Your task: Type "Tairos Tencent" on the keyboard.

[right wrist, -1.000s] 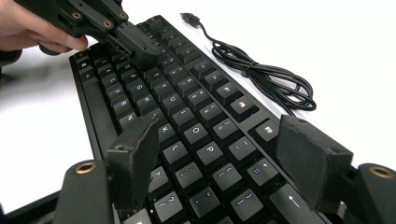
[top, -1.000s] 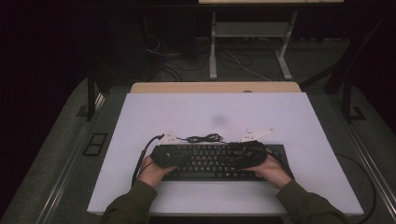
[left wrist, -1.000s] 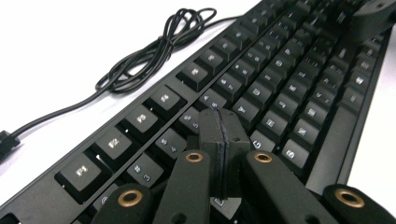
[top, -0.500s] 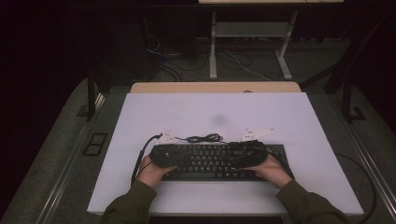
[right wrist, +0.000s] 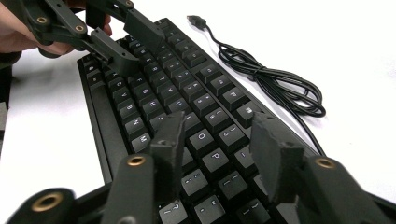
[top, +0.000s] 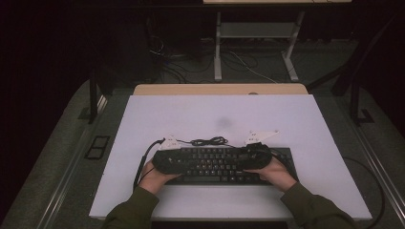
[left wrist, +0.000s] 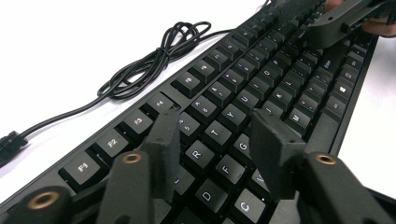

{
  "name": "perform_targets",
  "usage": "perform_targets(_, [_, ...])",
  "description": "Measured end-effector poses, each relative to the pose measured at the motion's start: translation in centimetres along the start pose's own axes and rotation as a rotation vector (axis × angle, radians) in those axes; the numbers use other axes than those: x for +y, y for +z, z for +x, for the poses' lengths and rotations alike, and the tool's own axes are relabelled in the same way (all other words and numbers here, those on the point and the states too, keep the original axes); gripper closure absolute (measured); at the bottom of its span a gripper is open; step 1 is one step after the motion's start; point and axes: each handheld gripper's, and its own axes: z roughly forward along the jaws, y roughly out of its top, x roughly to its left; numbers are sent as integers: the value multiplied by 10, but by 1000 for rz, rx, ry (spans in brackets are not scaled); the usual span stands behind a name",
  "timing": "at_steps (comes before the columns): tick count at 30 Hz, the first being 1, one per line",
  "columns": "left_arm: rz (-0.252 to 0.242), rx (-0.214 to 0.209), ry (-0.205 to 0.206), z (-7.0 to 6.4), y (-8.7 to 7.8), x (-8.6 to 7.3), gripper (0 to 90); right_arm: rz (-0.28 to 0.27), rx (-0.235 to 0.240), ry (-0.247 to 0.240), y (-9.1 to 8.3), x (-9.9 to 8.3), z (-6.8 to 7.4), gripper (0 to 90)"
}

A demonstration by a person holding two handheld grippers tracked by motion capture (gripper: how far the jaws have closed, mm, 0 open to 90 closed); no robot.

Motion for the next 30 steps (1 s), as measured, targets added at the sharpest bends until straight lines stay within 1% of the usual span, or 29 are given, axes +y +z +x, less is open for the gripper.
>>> perform_targets(1, [5, 3, 7, 0, -1, 0, 476, 0, 2, -2, 1, 0, 0, 583])
perform_targets(4, [2, 5, 10, 0, -1, -2, 434, 7, 8, -9, 2, 1, 0, 636])
perform_targets(6, [1, 13, 12, -1, -2, -3, 408, 16, 12, -9, 4, 2, 0, 669])
perform_targets(9, [-5, 18, 13, -1, -4, -4, 374, 22, 17, -15, 6, 3, 0, 719])
perform_targets(12, [-11, 26, 10, -2, -5, -6, 334, 30, 19, -11, 7, 4, -1, 776])
perform_targets(13, [-11, 29, 15, -2, -6, -6, 324, 33, 19, -10, 8, 4, -1, 797])
perform_targets(15, [-21, 33, 9, -2, -6, -7, 297, 38, 24, -6, 8, 5, -1, 831])
perform_targets(17, [-20, 36, 13, -2, -8, -9, 271, 43, 31, -9, 10, 6, -1, 866])
perform_targets(18, [-23, 40, 9, -3, -9, -9, 256, 48, 36, -13, 11, 7, -2, 881])
perform_targets(23, [-30, 54, -3, -3, -12, -12, 183, 67, 51, -22, 17, 9, -1, 893])
perform_targets(30, [-40, 65, -11, -3, -16, -16, 136, 84, 60, -31, 23, 11, 0, 893])
